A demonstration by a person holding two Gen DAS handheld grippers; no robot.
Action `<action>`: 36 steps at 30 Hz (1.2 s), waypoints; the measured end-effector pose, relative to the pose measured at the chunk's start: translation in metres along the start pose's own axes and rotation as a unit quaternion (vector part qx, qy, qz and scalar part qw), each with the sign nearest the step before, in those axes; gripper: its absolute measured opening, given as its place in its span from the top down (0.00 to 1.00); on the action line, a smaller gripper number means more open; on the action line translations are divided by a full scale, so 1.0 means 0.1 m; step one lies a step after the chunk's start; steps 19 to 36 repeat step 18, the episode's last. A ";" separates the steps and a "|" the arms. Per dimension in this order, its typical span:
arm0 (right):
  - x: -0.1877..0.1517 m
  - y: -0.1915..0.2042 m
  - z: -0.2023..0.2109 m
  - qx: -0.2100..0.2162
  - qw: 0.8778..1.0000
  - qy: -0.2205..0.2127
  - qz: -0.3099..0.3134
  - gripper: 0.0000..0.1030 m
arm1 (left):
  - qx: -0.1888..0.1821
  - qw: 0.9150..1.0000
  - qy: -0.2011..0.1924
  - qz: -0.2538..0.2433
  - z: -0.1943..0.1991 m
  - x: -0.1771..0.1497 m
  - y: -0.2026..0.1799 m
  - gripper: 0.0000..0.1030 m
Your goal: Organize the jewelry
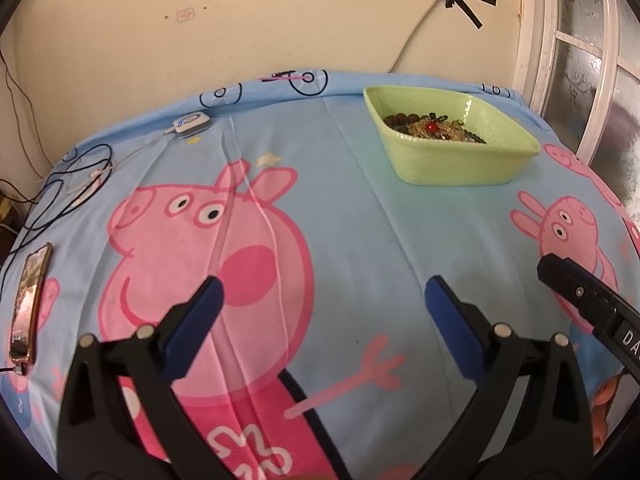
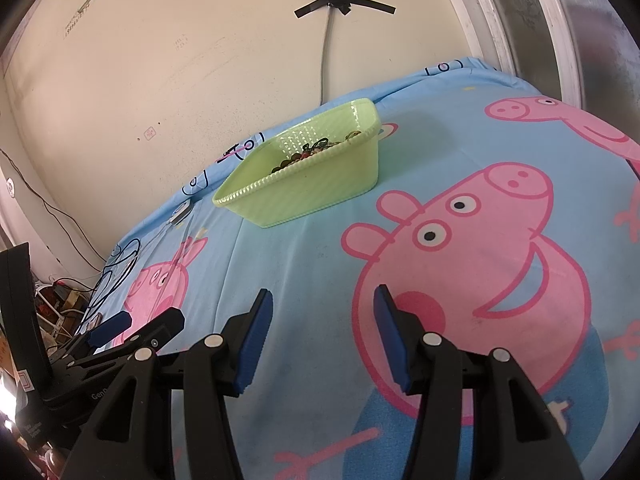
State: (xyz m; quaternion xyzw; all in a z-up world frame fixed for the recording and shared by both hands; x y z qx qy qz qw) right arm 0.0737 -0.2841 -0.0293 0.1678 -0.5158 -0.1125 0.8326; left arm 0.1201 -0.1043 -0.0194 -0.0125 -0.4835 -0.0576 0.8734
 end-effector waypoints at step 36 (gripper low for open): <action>-0.02 0.00 -0.01 -0.001 1.000 0.004 0.000 0.73 | -0.005 1.000 0.005 -0.006 -0.01 -0.01 -0.04 0.06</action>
Point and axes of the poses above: each gripper's, at about its wrist camera, not at the fingertips, and z roughly against the way its jaws point, y to its left, x to its top, the point moved 6 cm from there along -z, roughly the way its jaws point, and after that the axes turned 12 degrees about -y, right-handed, at the moved point
